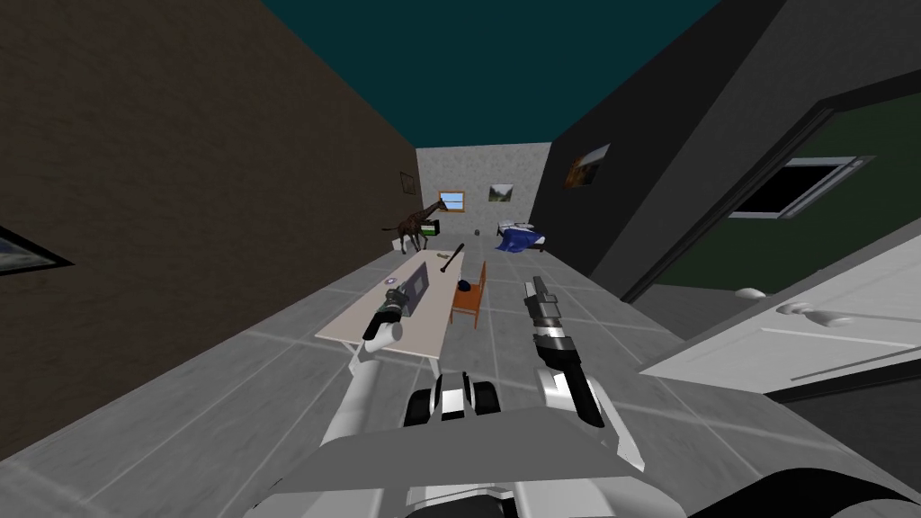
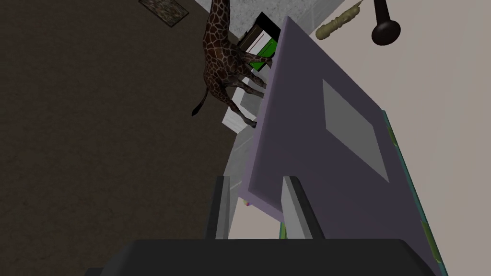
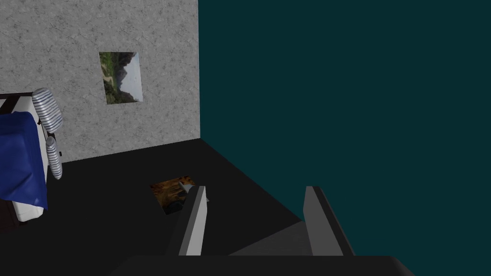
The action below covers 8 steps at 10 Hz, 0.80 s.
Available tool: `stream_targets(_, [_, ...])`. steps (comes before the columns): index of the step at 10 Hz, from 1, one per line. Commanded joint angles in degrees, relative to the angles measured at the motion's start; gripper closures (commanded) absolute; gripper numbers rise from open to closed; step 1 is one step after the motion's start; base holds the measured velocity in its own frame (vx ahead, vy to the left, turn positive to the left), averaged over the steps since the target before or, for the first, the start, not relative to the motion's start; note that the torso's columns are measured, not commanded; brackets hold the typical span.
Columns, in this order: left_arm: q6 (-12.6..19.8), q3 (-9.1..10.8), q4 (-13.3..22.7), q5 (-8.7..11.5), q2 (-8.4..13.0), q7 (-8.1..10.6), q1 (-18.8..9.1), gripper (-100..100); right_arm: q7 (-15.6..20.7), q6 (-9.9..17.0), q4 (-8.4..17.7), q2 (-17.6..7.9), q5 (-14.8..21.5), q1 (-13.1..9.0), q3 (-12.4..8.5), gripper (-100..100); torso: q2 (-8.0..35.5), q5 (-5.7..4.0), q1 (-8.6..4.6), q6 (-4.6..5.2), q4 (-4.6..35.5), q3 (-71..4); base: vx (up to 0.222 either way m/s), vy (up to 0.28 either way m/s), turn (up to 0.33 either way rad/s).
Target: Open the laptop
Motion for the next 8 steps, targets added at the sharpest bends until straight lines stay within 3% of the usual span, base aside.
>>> stream_targets(1, [3.3, 0.68, -0.4, 1.8, -0.1, 2.23, -0.1, 100, 0.0, 0.0, 0.0, 0.0, 0.0, 0.0, 0.0, 0, -0.2, 0.02, 0.05, -0.09, -0.1, -0.1, 0.012, 0.048, 0.009])
stream_targets(8, [13.5, 3.44, -2.9, 8.5, -0.1, 9.59, -1.6, 100, 0.0, 0.0, 0.0, 0.0, 0.0, 0.0, 0.0, 0, -0.2, -0.01, 0.08, -0.15, -0.1, -0.1, 0.022, 0.07, 0.035])
